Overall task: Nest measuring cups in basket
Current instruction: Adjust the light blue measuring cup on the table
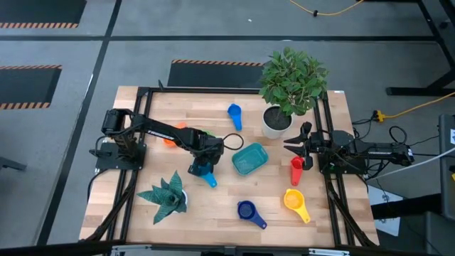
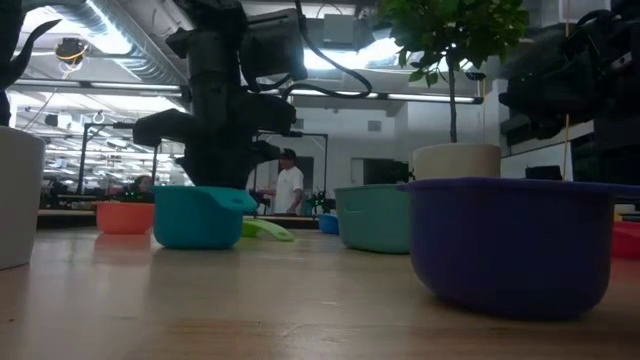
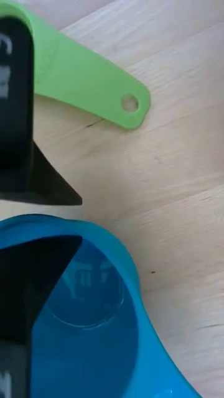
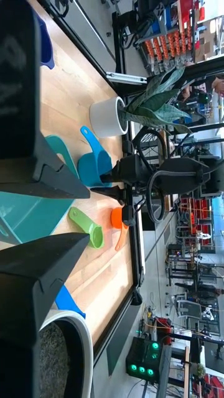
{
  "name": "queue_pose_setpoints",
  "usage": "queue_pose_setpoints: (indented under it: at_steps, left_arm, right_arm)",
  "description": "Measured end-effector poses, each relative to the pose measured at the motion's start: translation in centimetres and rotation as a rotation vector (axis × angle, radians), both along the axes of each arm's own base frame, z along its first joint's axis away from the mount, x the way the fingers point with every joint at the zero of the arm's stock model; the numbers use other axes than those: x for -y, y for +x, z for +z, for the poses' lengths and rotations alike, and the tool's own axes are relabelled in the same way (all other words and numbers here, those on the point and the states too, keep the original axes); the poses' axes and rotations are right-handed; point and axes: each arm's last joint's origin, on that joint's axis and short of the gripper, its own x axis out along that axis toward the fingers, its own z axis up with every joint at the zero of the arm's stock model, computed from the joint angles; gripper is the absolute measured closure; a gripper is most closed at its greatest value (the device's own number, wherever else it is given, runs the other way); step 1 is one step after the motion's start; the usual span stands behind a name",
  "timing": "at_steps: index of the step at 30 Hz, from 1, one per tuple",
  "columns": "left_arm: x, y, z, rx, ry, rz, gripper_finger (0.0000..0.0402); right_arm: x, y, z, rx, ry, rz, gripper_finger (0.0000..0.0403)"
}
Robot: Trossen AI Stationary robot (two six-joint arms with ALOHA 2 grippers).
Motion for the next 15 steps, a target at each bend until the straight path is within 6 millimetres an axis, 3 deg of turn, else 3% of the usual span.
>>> queue_pose_setpoints:
  at_steps: [5, 15]
  left_arm:
    - [0.5, 0.2, 0.0, 0.02, 0.0, -0.015, 0.0284]
    - [1.8, -0.1, 0.8, 0.045, 0.035, -0.028, 0.0281]
  right_arm:
    - [0.0, 0.0, 0.0, 0.0, 0.0, -0.001, 0.0299]
    - [0.0, 0.0, 0.0, 0.001, -0.002, -0.001, 0.0299]
